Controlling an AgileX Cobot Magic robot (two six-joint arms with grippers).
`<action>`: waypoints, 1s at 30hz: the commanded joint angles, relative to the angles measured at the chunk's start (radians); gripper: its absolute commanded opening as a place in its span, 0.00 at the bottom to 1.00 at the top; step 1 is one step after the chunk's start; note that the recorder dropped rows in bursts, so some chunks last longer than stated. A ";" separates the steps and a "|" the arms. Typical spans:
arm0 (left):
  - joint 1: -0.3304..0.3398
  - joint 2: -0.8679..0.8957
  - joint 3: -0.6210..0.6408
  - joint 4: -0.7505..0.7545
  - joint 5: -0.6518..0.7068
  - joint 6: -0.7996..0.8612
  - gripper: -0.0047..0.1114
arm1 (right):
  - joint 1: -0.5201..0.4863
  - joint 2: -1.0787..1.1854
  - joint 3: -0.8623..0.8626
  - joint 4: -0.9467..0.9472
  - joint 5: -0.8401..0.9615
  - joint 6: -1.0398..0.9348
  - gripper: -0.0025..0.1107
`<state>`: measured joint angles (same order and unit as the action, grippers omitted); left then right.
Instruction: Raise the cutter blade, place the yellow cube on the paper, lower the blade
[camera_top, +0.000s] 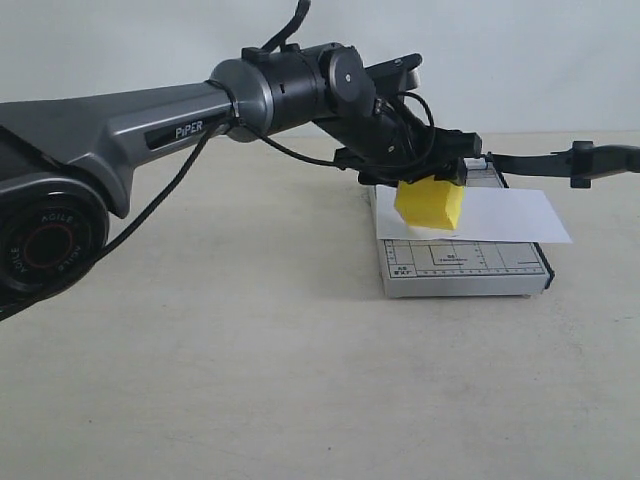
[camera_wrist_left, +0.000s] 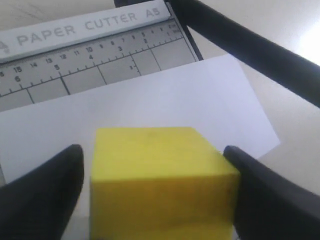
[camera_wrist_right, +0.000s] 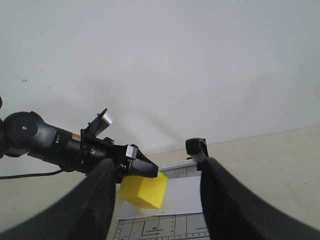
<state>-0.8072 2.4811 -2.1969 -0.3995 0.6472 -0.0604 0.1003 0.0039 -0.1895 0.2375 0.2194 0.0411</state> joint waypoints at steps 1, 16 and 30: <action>-0.004 -0.003 -0.007 -0.053 -0.037 0.006 0.68 | 0.002 -0.004 0.003 -0.009 -0.006 0.001 0.46; 0.032 -0.201 -0.008 0.102 0.165 0.040 0.14 | 0.002 -0.004 0.003 -0.009 -0.006 0.001 0.46; 0.032 -0.255 -0.008 0.187 0.367 0.101 0.08 | 0.002 -0.004 0.003 -0.009 -0.006 0.001 0.46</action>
<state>-0.7757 2.2488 -2.1996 -0.2253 0.9789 0.0205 0.1003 0.0039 -0.1895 0.2375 0.2194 0.0411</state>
